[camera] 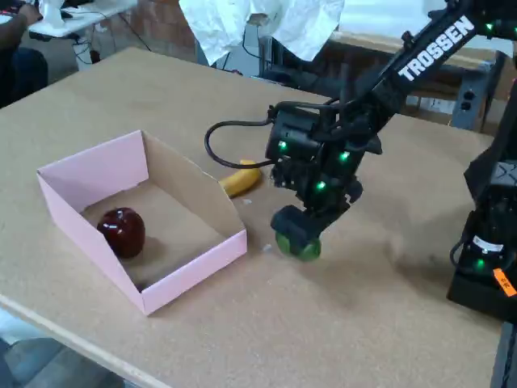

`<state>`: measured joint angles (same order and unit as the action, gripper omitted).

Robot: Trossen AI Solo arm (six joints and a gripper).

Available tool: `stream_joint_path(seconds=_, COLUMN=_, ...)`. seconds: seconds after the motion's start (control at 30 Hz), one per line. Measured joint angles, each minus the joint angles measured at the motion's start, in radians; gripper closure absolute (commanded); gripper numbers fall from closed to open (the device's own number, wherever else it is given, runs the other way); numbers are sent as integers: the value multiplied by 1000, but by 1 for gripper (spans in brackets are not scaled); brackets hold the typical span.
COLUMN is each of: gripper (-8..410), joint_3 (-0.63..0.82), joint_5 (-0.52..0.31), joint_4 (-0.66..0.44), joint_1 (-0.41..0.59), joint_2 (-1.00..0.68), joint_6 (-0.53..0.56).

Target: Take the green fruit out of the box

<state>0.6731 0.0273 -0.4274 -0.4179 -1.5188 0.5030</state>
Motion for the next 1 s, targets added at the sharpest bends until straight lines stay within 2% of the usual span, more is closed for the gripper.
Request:
stream_joint_path(seconds=0.17, gripper=-4, joint_3=0, joint_5=14, joint_4=-24, joint_1=0, joint_2=0, joint_6=-26)
stream_joint_path(seconds=0.23, gripper=8, joint_3=0, joint_5=14, joint_4=-34, joint_1=0, joint_2=0, joint_6=-27)
stream_joint_path(seconds=0.5, gripper=8, joint_3=26, joint_5=14, joint_4=-57, joint_1=1, joint_2=1, joint_6=-39)
stream_joint_path(seconds=0.83, gripper=8, joint_3=263, joint_5=9, joint_4=-324, joint_1=2, joint_2=8, joint_6=-83)
stream_joint_path(seconds=1.0, gripper=15, joint_3=402, joint_5=-82, joint_4=-426, joint_1=1, joint_2=8, joint_6=-87)
